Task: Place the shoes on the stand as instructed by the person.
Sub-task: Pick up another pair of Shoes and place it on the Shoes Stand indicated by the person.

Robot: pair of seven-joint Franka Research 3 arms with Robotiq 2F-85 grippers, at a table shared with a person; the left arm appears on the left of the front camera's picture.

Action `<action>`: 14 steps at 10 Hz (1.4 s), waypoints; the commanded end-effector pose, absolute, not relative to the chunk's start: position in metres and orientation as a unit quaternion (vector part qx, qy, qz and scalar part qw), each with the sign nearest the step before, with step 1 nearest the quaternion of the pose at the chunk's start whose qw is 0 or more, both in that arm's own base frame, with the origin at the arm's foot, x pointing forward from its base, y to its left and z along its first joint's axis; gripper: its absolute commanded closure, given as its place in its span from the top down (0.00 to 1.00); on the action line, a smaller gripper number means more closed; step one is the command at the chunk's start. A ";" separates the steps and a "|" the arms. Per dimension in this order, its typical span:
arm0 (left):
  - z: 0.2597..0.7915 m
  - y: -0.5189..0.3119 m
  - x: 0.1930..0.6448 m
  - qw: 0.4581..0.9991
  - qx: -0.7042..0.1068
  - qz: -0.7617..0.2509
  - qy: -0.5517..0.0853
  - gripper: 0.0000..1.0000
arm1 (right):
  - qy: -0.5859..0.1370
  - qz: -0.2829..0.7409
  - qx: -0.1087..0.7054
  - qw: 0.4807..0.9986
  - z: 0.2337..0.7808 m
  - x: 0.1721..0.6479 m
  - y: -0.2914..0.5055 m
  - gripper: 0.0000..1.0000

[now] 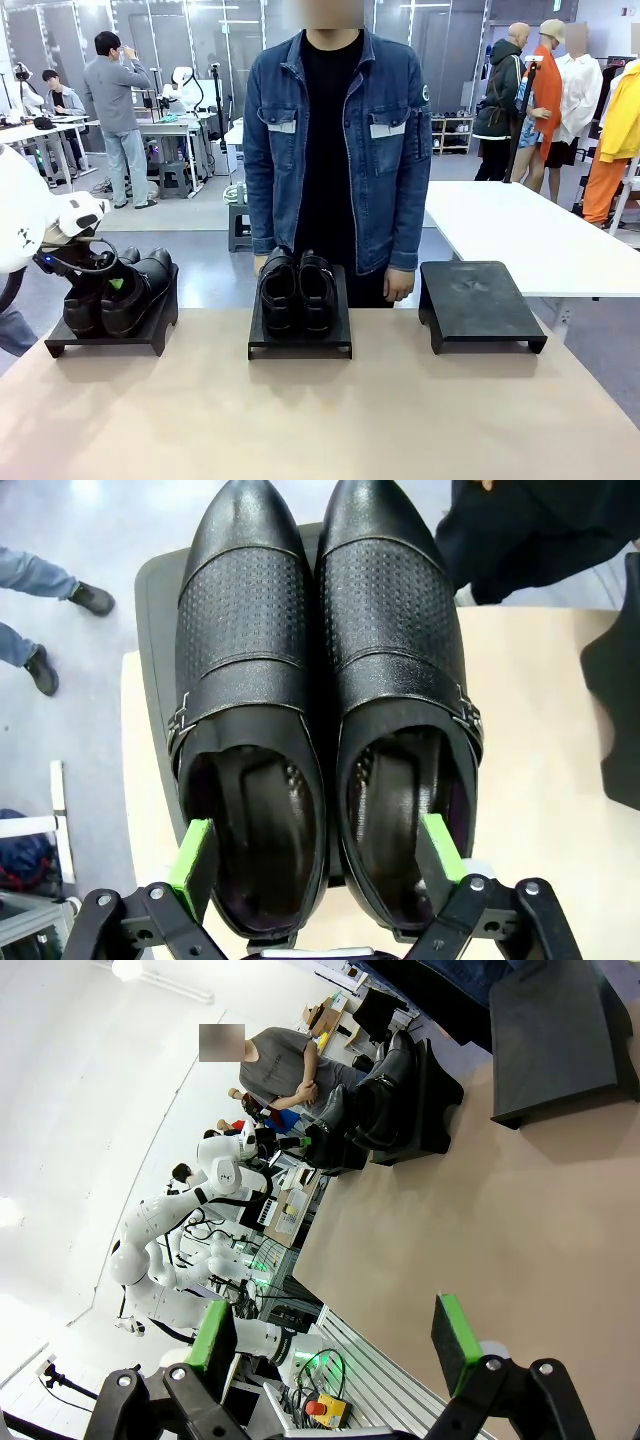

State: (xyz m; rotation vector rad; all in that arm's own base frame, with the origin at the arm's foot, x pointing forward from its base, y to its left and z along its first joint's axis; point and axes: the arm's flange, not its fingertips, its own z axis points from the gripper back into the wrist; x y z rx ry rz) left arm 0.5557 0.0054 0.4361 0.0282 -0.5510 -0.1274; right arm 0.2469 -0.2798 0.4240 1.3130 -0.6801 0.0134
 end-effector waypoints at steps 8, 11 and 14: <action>0.437 0.007 0.561 0.958 0.014 -0.061 -0.278 1.00 | -0.313 0.009 0.600 0.736 0.425 0.245 -0.280 1.00; 0.464 0.020 0.548 0.970 -0.039 -0.072 -0.227 1.00 | -0.313 0.009 0.600 0.736 0.425 0.245 -0.280 1.00; 0.502 0.064 0.499 0.966 -0.164 -0.097 -0.173 1.00 | -0.313 0.009 0.600 0.736 0.425 0.245 -0.280 1.00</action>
